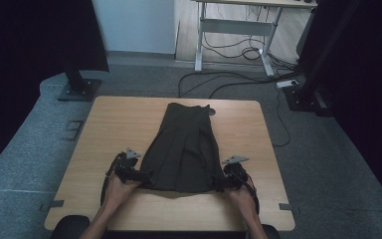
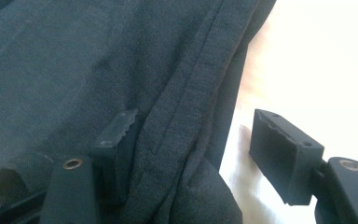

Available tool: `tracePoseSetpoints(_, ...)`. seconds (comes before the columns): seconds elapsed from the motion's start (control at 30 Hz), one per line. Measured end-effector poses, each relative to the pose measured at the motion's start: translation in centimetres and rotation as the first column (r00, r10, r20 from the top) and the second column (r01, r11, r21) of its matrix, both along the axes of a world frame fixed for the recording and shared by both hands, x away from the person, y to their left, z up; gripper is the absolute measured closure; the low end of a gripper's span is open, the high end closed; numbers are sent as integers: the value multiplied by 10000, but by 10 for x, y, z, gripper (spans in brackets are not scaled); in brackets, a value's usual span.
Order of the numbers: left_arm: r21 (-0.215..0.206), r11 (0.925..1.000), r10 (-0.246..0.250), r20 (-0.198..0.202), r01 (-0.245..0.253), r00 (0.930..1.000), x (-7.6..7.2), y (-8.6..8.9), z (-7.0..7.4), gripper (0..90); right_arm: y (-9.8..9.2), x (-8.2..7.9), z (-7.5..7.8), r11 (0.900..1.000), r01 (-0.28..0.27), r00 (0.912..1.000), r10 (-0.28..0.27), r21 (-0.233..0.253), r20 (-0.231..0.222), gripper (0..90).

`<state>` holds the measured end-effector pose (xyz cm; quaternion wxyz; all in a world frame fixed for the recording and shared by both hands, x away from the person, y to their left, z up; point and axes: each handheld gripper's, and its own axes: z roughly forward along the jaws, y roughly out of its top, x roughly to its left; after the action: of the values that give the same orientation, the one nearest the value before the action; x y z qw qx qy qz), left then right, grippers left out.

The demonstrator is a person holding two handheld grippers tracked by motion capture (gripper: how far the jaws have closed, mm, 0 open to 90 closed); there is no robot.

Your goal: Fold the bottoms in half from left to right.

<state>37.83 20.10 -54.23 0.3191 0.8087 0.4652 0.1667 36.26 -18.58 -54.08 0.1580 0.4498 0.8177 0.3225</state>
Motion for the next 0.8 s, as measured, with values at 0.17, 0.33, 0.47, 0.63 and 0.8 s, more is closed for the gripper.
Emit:
tracePoseSetpoints(0.17,-286,9992,288,164,-283,9995,15,7,-3,0,6,19,0,9998,175,9998,-175,47,96,341)
tracePoseSetpoints(0.33,-595,9981,147,75,-142,9999,10,9,0,50,5,20,1,10000,20,9997,-18,-80,260,336)
tracePoseSetpoints(0.47,-457,9989,-92,329,107,9994,-1,7,12,65,1,15,8,9999,43,9986,-48,96,518,271)
tracePoseSetpoints(0.63,-554,9975,-399,527,428,9978,-21,21,25,43,-16,-3,22,9977,-49,9960,-11,676,890,184)
tracePoseSetpoints(0.8,-81,9999,-129,348,132,9993,-37,48,21,5,-40,-23,24,9979,4,9942,-74,651,1069,151)
